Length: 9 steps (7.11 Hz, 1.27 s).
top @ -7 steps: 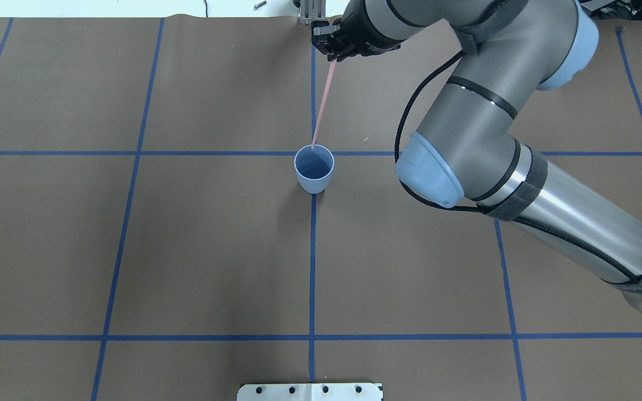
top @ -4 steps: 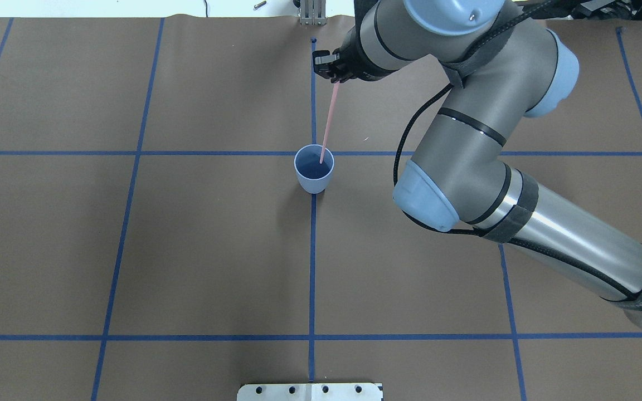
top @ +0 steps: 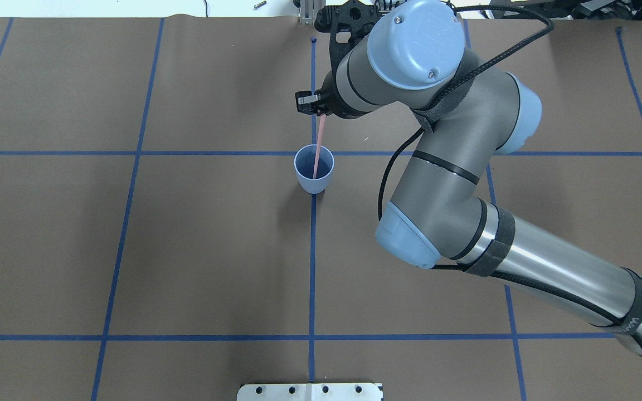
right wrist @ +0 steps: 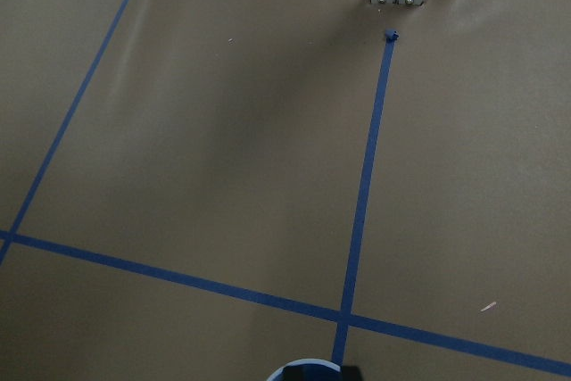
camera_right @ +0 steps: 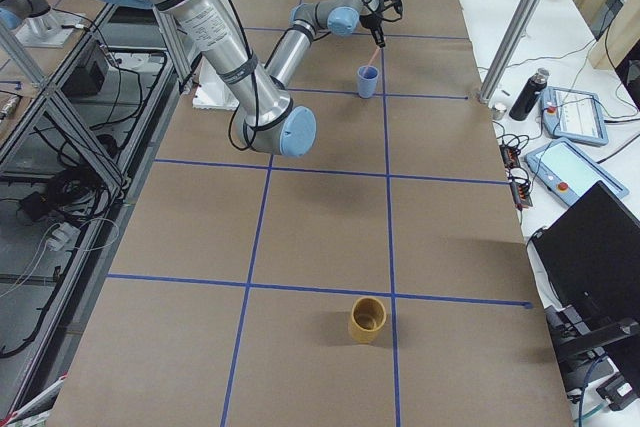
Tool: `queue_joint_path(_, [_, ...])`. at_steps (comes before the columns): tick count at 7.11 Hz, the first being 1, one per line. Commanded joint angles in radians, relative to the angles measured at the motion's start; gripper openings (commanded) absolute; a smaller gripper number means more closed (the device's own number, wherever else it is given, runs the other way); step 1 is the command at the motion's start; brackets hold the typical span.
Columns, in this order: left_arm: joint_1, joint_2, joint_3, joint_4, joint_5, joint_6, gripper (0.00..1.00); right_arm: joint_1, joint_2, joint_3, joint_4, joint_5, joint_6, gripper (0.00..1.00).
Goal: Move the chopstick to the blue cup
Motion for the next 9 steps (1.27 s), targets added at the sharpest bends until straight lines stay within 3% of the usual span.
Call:
queue_joint_path(1, [0.000,0.000,-0.002,0.001,-0.002,0.000,0.98,0.001,-0.041,0.020,0.006,-0.013,-0.030,1.00])
queue_joint_path(3, [0.000,0.001,-0.002,0.000,-0.002,0.000,0.98,0.009,-0.125,0.118,-0.003,-0.072,-0.034,1.00])
queue_joint_path(4, [0.000,0.003,-0.005,0.000,-0.002,0.000,0.98,0.068,-0.220,0.179,-0.006,-0.024,-0.091,1.00])
queue_joint_path(5, [0.000,0.011,-0.008,0.000,-0.003,0.000,0.98,0.204,-0.322,0.230,-0.007,0.132,-0.217,1.00])
queue_joint_path(6, [-0.002,0.023,-0.011,-0.002,-0.003,0.000,0.98,0.369,-0.427,0.238,-0.007,0.353,-0.364,1.00])
queue_joint_path(7, [-0.002,0.053,-0.017,-0.026,-0.003,0.000,0.98,0.508,-0.546,0.227,-0.014,0.495,-0.499,1.00])
queue_joint_path(8, [-0.002,0.107,-0.020,-0.091,-0.003,0.000,0.98,0.638,-0.663,0.180,-0.015,0.562,-0.677,1.00])
queue_joint_path(9, [-0.002,0.159,-0.018,-0.159,-0.003,0.000,0.98,0.771,-0.714,0.082,-0.020,0.582,-0.949,1.00])
